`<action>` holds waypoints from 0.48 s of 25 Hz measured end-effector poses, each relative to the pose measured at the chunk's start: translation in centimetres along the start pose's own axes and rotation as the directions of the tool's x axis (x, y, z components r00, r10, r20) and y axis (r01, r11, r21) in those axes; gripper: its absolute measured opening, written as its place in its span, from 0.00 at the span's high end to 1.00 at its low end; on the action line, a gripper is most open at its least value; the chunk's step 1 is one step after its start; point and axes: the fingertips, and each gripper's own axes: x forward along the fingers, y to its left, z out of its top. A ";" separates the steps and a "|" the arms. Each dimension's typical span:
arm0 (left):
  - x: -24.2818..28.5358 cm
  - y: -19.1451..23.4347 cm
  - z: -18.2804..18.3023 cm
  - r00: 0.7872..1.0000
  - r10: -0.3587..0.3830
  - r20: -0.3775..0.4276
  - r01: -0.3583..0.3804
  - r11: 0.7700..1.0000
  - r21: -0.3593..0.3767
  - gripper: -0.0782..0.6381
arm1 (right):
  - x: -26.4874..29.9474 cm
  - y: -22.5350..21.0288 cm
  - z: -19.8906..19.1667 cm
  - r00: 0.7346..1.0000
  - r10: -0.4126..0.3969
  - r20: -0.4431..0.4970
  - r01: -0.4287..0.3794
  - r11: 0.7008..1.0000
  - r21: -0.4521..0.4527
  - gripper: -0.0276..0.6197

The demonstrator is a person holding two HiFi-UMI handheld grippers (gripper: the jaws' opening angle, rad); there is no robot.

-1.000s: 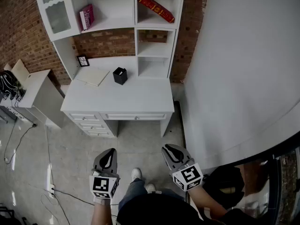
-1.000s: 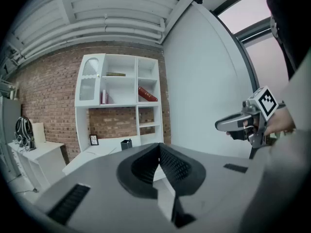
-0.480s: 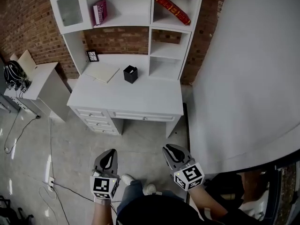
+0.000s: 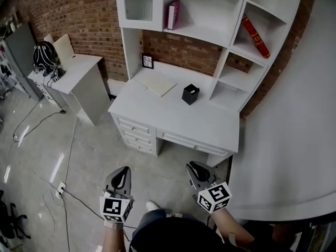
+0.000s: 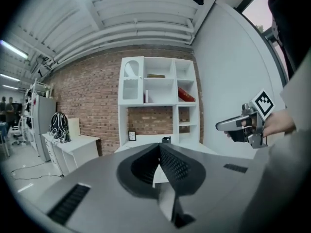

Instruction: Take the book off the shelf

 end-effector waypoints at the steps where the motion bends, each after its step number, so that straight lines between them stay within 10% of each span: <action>1: -0.2 1.8 0.1 1.000 0.018 0.005 -0.018 1.000 -0.005 0.88 | 1.7 0.7 0.6 1.000 0.017 0.001 -0.017 1.000 -0.012 0.86; 12: -3.6 14.3 -2.1 0.980 0.197 0.004 -0.196 0.977 -0.079 0.88 | 14.0 6.4 4.3 0.990 0.137 -0.019 -0.138 0.984 -0.109 0.86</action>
